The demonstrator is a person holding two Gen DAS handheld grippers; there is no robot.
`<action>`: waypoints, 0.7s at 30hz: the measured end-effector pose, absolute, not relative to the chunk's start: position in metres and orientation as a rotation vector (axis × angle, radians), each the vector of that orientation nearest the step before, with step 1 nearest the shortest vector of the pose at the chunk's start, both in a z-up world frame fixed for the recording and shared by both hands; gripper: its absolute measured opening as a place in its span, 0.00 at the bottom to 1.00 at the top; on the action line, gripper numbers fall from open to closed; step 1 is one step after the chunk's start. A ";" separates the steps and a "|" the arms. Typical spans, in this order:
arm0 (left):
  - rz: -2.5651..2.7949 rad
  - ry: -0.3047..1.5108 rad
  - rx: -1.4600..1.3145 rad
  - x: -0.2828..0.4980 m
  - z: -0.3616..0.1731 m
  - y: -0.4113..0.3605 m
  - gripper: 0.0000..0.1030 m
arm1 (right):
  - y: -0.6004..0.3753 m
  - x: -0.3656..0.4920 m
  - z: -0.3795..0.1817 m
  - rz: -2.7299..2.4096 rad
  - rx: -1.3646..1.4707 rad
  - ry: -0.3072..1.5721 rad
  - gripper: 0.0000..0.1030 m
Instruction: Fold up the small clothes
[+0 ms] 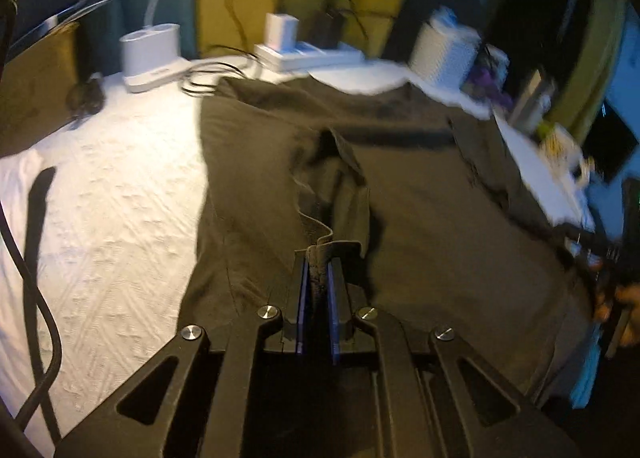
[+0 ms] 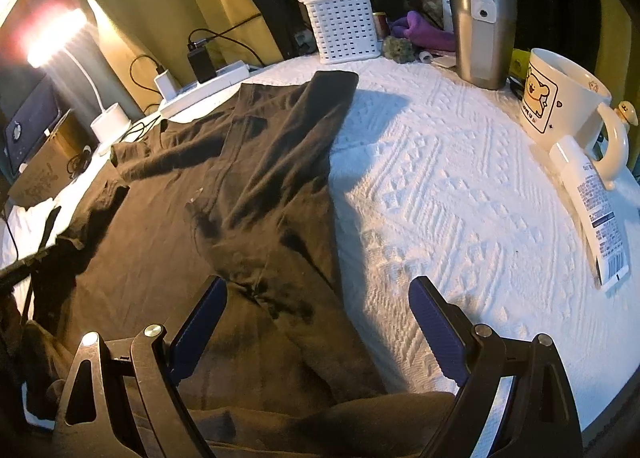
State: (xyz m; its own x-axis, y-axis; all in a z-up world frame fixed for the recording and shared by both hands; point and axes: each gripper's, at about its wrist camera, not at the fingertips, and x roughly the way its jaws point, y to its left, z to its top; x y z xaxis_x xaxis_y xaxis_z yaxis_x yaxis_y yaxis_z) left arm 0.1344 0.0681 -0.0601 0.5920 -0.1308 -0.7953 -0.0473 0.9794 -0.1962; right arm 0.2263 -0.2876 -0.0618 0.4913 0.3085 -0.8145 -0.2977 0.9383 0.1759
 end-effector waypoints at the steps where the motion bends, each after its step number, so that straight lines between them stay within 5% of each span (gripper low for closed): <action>1: -0.058 0.965 -0.177 0.137 -0.063 0.062 0.08 | -0.287 0.226 -0.061 0.370 0.010 0.989 0.91; 4: -0.051 0.977 -0.111 0.139 -0.058 0.054 0.13 | -0.287 0.225 -0.061 0.374 0.005 0.991 0.91; 6: -0.072 0.959 -0.107 0.138 -0.049 0.053 0.27 | -0.288 0.225 -0.063 0.372 0.006 0.995 0.91; 8: -0.101 0.922 -0.123 0.139 -0.035 0.053 0.55 | -0.290 0.226 -0.064 0.369 0.010 0.996 0.91; 9: -0.122 0.906 -0.140 0.142 -0.030 0.054 0.58 | -0.291 0.226 -0.063 0.369 0.011 0.994 0.91; 21: -0.145 1.070 -0.192 0.232 -0.073 0.042 0.64 | -0.297 0.245 -0.052 0.358 0.030 0.967 0.91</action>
